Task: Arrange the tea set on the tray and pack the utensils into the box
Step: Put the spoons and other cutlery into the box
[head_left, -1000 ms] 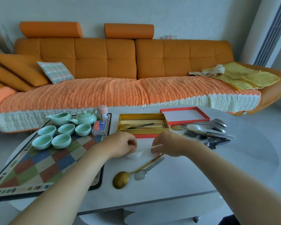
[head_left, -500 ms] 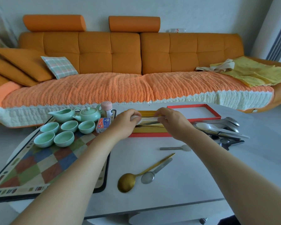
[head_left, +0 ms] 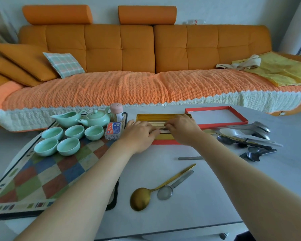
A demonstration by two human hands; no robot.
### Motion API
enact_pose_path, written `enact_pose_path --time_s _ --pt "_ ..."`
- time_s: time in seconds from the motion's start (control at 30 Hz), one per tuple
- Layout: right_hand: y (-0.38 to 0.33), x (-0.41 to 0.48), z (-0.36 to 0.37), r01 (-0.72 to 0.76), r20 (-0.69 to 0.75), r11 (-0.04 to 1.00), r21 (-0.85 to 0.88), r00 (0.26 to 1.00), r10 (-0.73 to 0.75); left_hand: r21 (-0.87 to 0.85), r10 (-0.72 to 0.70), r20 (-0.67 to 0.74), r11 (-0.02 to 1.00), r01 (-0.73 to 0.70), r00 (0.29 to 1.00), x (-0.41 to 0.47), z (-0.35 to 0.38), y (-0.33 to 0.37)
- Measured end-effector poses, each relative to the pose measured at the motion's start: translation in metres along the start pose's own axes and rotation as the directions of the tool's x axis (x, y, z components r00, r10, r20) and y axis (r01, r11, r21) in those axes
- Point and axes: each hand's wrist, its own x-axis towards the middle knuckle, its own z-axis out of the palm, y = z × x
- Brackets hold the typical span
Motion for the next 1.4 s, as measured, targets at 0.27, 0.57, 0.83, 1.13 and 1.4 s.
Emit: enact_pose_path --time_s 0.27,0.57,0.83,1.13,1.4 --pt "-0.007 -0.02 -0.015 0.164 -0.15 0.981 0.101 0.978 -0.148 -0.004 0.091 -0.147 0.996 -0.093 0.985 -0.018 -0.013 0.006" --pt "-0.037 -0.071 -0.047 0.231 0.216 0.958 0.171 0.94 -0.266 -0.189 0.119 -0.017 0.975 -0.12 0.993 -0.062 -0.045 0.033" --pt "-0.036 -0.09 -0.039 0.088 0.457 0.966 0.244 0.868 -0.195 -0.23 0.052 0.474 0.971 0.067 0.879 -0.092 -0.059 0.04" --pt "-0.034 -0.09 -0.033 0.066 0.327 0.979 0.191 0.937 -0.127 -0.118 0.018 0.401 0.992 0.032 0.916 -0.086 -0.058 0.034" --pt "-0.03 -0.081 -0.026 0.166 0.207 0.981 0.099 0.961 -0.184 -0.102 0.003 0.256 0.995 0.024 0.967 -0.069 -0.058 0.024"
